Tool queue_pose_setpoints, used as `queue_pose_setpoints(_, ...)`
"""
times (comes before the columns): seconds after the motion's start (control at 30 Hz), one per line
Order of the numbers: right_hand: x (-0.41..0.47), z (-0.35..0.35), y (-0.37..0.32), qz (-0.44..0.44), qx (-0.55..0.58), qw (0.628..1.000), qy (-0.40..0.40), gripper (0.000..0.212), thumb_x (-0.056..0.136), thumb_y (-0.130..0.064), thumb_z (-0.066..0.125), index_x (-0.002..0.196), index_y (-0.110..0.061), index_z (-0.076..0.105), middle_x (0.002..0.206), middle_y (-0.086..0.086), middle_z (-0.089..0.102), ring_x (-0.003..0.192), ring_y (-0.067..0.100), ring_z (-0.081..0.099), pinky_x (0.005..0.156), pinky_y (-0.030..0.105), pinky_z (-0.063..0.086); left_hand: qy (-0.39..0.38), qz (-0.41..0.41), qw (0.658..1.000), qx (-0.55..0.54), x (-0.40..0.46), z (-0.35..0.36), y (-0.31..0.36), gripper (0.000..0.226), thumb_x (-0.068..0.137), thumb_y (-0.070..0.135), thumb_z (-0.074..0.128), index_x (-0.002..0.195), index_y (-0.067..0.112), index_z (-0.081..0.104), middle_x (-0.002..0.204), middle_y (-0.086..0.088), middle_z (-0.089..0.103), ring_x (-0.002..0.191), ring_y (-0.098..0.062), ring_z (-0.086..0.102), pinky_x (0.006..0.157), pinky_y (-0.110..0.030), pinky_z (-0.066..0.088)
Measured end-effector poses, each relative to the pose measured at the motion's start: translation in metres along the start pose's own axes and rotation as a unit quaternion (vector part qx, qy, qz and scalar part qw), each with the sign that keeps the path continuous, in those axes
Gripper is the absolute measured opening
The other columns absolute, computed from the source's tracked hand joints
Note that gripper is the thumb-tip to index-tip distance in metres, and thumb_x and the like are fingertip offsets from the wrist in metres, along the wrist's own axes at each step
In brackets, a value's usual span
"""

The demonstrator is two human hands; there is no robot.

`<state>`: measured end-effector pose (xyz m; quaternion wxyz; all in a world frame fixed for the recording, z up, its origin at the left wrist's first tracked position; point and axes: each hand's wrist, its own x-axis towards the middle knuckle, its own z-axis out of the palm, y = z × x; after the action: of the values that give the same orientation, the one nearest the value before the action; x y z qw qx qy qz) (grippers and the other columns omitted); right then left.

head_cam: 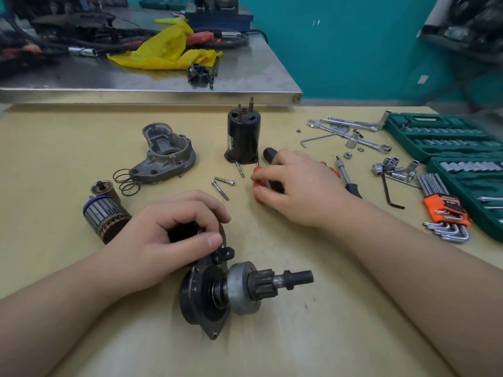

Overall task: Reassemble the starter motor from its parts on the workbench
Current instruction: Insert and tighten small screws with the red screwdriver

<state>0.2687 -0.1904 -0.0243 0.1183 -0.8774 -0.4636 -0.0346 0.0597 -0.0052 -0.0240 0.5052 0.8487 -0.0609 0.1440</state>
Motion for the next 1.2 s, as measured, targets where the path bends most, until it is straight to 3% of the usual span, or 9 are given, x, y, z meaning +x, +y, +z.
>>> queue_pose_setpoints(0.1, -0.004, -0.003, -0.007, -0.015, -0.032, 0.999, -0.033, 0.056, 0.091, -0.076, 0.052, 0.137, -0.045, 0.055, 0.112, -0.014, 0.050, 0.114, 0.014, 0.046, 0.089, 0.040, 0.051, -0.019, -0.006, 1.000, -0.009, 0.001, -0.002, 0.001, 0.017, 0.086, 0.035, 0.073, 0.085, 0.019, 0.074, 0.113, 0.001, 0.075, 0.106, -0.022, 0.071, 0.089, -0.019, 0.052)
queue_pose_setpoints(0.3, -0.002, -0.008, -0.026, -0.061, -0.138, 0.988, 0.021, 0.033, 0.103, -0.046, 0.048, 0.125, -0.027, 0.065, 0.110, -0.005, 0.061, 0.109, 0.019, 0.050, 0.079, 0.035, 0.053, -0.005, -0.011, 1.000, -0.013, 0.001, 0.003, 0.000, 0.011, 0.081, 0.034, 0.070, 0.079, 0.023, 0.070, 0.108, 0.002, 0.075, 0.102, -0.021, 0.070, 0.086, -0.018, 0.051)
queue_pose_setpoints(0.47, -0.011, -0.016, -0.022, -0.017, -0.135, 0.987, 0.084, 0.025, 0.101, -0.032, 0.048, 0.115, -0.025, 0.067, 0.095, -0.004, 0.054, 0.090, 0.023, 0.057, 0.063, 0.034, 0.049, 0.002, 0.000, 1.000, -0.009, 0.001, 0.005, -0.001, 0.012, 0.082, 0.032, 0.068, 0.078, 0.021, 0.068, 0.105, -0.002, 0.075, 0.097, -0.023, 0.071, 0.082, -0.018, 0.051)
queue_pose_setpoints(0.6, -0.025, -0.023, -0.005, 0.062, 0.087, 0.966, 0.234, 0.024, 0.095, -0.012, 0.061, 0.108, -0.025, 0.076, 0.107, -0.012, 0.066, 0.090, 0.009, 0.063, 0.078, 0.025, 0.053, 0.011, 0.017, 1.000, 0.013, 0.004, 0.004, -0.003, 0.014, 0.082, 0.031, 0.068, 0.078, 0.018, 0.068, 0.100, 0.001, 0.075, 0.095, -0.020, 0.071, 0.082, -0.017, 0.051)
queue_pose_setpoints(0.63, -0.028, -0.023, -0.003, 0.092, 0.171, 0.943, 0.271, 0.025, 0.093, -0.009, 0.062, 0.104, -0.027, 0.076, 0.104, -0.015, 0.067, 0.093, 0.006, 0.064, 0.079, 0.019, 0.052, 0.015, 0.015, 1.000, 0.012, 0.005, 0.002, -0.004, 0.015, 0.082, 0.031, 0.068, 0.078, 0.017, 0.068, 0.100, 0.001, 0.074, 0.094, -0.020, 0.071, 0.082, -0.017, 0.051)
queue_pose_setpoints(0.77, -0.041, -0.022, -0.012, 0.162, 0.473, 0.811, 0.305, 0.026, 0.096, -0.007, 0.062, 0.105, -0.029, 0.074, 0.101, -0.003, 0.073, 0.078, 0.014, 0.071, 0.063, 0.023, 0.058, 0.020, -0.006, 1.000, -0.013, 0.005, -0.003, -0.008, 0.012, 0.082, 0.033, 0.069, 0.079, 0.021, 0.068, 0.102, 0.000, 0.074, 0.093, -0.016, 0.069, 0.082, -0.018, 0.051)
queue_pose_setpoints(0.87, -0.049, -0.017, -0.021, 0.152, 0.542, 0.765, 0.313, 0.021, 0.103, -0.012, 0.058, 0.115, -0.023, 0.072, 0.096, 0.004, 0.073, 0.075, 0.016, 0.070, 0.065, 0.026, 0.059, 0.009, -0.005, 1.000, -0.022, 0.003, -0.005, -0.008, 0.010, 0.083, 0.033, 0.070, 0.082, 0.023, 0.068, 0.104, 0.001, 0.074, 0.096, -0.016, 0.069, 0.084, -0.018, 0.051)
queue_pose_setpoints(1.0, -0.055, -0.013, -0.036, 0.098, 0.594, 0.731, 0.321, 0.020, 0.106, -0.014, 0.051, 0.119, -0.015, 0.068, 0.088, -0.005, 0.070, 0.070, 0.021, 0.068, 0.063, 0.033, 0.057, 0.007, -0.008, 0.999, -0.031, 0.003, -0.004, -0.007, 0.010, 0.082, 0.032, 0.071, 0.083, 0.022, 0.068, 0.104, 0.001, 0.074, 0.097, -0.017, 0.068, 0.084, -0.020, 0.051)
queue_pose_setpoints(1.2, -0.068, -0.011, -0.050, -0.033, 0.564, 0.760, 0.322, 0.021, 0.106, -0.005, 0.048, 0.123, -0.010, 0.061, 0.102, 0.005, 0.066, 0.078, 0.028, 0.068, 0.067, 0.037, 0.057, 0.002, -0.011, 0.999, -0.043, 0.003, -0.004, -0.011, 0.008, 0.083, 0.028, 0.072, 0.084, 0.021, 0.068, 0.104, 0.000, 0.072, 0.098, -0.018, 0.067, 0.086, -0.021, 0.051)
